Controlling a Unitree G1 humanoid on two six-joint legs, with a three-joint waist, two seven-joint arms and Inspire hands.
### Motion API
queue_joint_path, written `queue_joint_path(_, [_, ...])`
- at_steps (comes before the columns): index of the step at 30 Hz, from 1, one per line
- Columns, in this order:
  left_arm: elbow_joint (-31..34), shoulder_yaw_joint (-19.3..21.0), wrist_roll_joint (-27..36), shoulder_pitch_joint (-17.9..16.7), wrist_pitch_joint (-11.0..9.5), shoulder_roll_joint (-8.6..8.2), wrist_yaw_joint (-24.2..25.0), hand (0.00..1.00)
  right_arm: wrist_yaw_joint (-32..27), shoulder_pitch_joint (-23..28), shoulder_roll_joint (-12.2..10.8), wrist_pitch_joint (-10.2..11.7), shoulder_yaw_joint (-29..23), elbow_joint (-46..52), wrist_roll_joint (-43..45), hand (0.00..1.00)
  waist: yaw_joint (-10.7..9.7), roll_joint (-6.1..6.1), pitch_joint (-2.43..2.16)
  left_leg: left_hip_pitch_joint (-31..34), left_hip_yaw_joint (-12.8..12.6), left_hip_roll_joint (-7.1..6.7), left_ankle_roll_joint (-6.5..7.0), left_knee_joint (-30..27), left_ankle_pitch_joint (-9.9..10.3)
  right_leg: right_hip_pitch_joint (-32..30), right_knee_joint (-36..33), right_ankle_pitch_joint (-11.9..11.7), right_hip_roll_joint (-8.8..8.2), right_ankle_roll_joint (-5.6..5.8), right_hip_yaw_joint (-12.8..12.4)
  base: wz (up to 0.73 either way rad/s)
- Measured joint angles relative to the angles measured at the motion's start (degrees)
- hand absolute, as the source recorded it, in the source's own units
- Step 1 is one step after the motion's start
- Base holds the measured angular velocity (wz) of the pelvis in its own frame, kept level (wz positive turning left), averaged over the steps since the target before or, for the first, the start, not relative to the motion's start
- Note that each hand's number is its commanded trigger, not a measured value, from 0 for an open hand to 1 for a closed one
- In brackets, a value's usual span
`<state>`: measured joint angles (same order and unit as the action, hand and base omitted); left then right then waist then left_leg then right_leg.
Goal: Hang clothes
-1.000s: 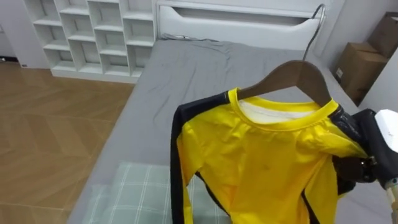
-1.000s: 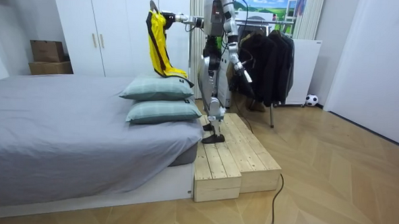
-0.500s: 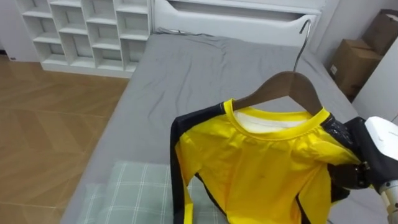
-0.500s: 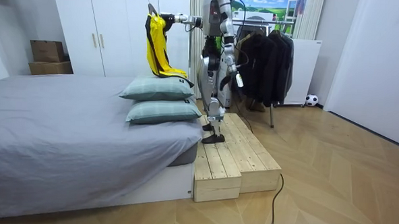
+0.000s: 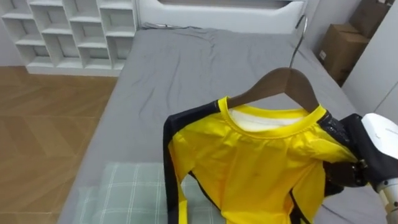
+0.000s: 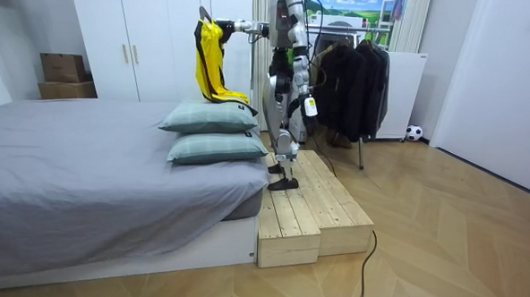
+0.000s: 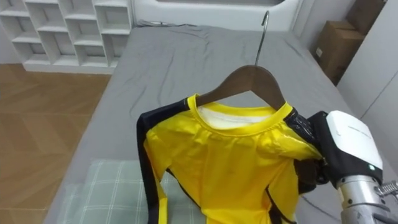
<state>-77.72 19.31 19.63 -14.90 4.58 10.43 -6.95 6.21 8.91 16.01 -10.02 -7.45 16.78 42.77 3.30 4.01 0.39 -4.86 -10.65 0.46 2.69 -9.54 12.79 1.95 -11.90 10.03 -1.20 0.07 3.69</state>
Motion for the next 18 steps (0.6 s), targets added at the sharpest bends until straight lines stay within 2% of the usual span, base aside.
queue_joint_path(5, [0.15, -2.72, -4.02, 2.22, 1.27, 0.95, 1.65, 0.0, 0.06, 1.48, -0.54, -0.07, 0.04, -1.3, 0.1, 1.0, -0.56, 0.26, -0.03, -0.75, -3.46, 0.94, -0.28, -0.26, 0.74, -1.0, 0.02, -0.84, 1.13, -0.11, -3.2, -0.39])
queue_joint_path(6, [0.17, -2.73, -4.15, 2.34, 1.06, 1.13, 1.85, 0.0, 0.12, 1.69, -0.66, 0.05, 0.04, -1.27, 0.12, 1.0, -0.92, 0.3, -0.12, -0.89, -5.0, 1.22, -0.35, -0.29, 1.01, -1.75, -0.47, -0.87, 1.47, -0.16, -4.3, -0.65])
queue_joint_path(8, [0.24, -2.73, -4.19, 2.32, 1.01, 1.66, 2.04, 0.0, 0.21, 1.74, -0.77, 0.06, 0.04, -1.02, 0.35, 1.0, -1.52, 0.49, -0.2, -1.18, -7.85, 1.78, -0.62, -0.3, 1.32, -3.23, -1.51, -1.08, 1.76, -0.47, -4.39, -0.88])
queue_joint_path(9, [0.24, -3.2, -4.59, 2.2, 1.21, 1.94, 1.96, 0.0, 0.22, 1.73, -0.79, 0.07, 0.04, -1.03, 0.43, 1.0, -1.49, 0.39, -0.08, -1.87, -10.61, 2.29, -0.92, -0.29, 1.66, -3.89, -1.96, -1.41, 2.27, -0.77, -4.38, -1.28])
queue_joint_path(10, [0.27, -4.04, -5.32, 2.44, 1.3, 2.04, 1.81, 0.0, 0.21, 1.7, -0.87, 0.06, 0.09, -1.06, 0.15, 1.0, -0.95, -0.15, 0.18, -2.68, -14.27, 3.0, -1.25, -0.39, 2.21, -4.68, -1.97, -1.86, 2.66, -1.21, -2.78, -1.41])
queue_joint_path(11, [0.29, -4.04, -6.01, 2.61, 1.34, 2.05, 1.77, 0.0, 0.2, 1.68, -0.97, 0.09, 0.25, -1.05, 0.2, 1.0, -0.58, -0.13, 0.05, -2.9, -16.22, 3.37, -1.45, -0.56, 2.49, -5.31, -2.25, -2.13, 2.64, -1.61, -0.43, -1.63])
queue_joint_path(13, [0.16, -3.9, -6.8, 3.3, 1.66, 2.23, 1.4, 0.0, 0.33, 1.56, -1.17, 0.1, 0.78, -1.05, 0.81, 1.0, 0.66, -0.63, 0.2, -3.45, -23.62, 5.17, -2.21, -2.26, 4.15, -7.04, -2.65, -3.52, 1.59, -3.72, 13.5, -1.63])
queue_joint_path(14, [0.13, -3.88, -6.79, 3.66, 1.87, 2.24, 1.38, 0.0, 0.34, 1.52, -1.21, 0.1, 0.91, -1.05, 1.32, 1.0, 0.72, -0.84, 0.29, -3.65, -25.27, 5.52, -2.41, -2.32, 4.51, -7.08, -2.76, -3.76, 1.24, -4.2, 16.64, -1.43])
queue_joint_path(15, [0.08, -3.87, -6.68, 4.33, 2.5, 2.29, 1.35, 0.0, 0.34, 1.4, -1.21, 0.04, 1.18, -1.05, 2.27, 1.0, 1.11, -1.46, 0.27, -4.28, -28.41, 5.97, -2.76, -2.44, 5.22, -7.23, -3.73, -3.77, 0.85, -4.61, 20.76, -1.34])
queue_joint_path(16, [0.11, -4.55, -6.65, 5.08, 2.72, 2.39, 1.28, 0.0, 0.34, 1.34, -1.22, -0.09, 1.33, -1.08, 2.4, 1.0, 1.46, -1.83, 0.32, -5.54, -32.02, 6.04, -3.24, -2.39, 5.83, -8.29, -7.01, -2.07, -0.4, -4.56, 23.58, -1.33])
queue_joint_path(17, [0.17, -5.07, -6.72, 5.45, 3.1, 2.42, 1.17, 0.0, 0.34, 1.33, -1.21, -0.14, 1.5, -1.2, 2.31, 1.0, 1.59, -2.02, 0.29, -6.22, -33.59, 5.96, -3.54, -2.45, 6.15, -8.95, -9.31, -1.0, -1.53, -4.07, 24.6, -1.25])
queue_joint_path(18, [-0.02, -5.17, -6.64, 5.58, 4.37, 2.4, 0.99, 0.0, 0.33, 1.28, -1.22, -0.2, 2.0, -1.68, 1.6, 1.0, 1.6, -2.26, 0.24, -7.71, -36.23, 5.88, -4.26, -2.6, 6.66, -9.23, -12.59, 0.7, -3.8, -3.22, 24.94, -1.13])
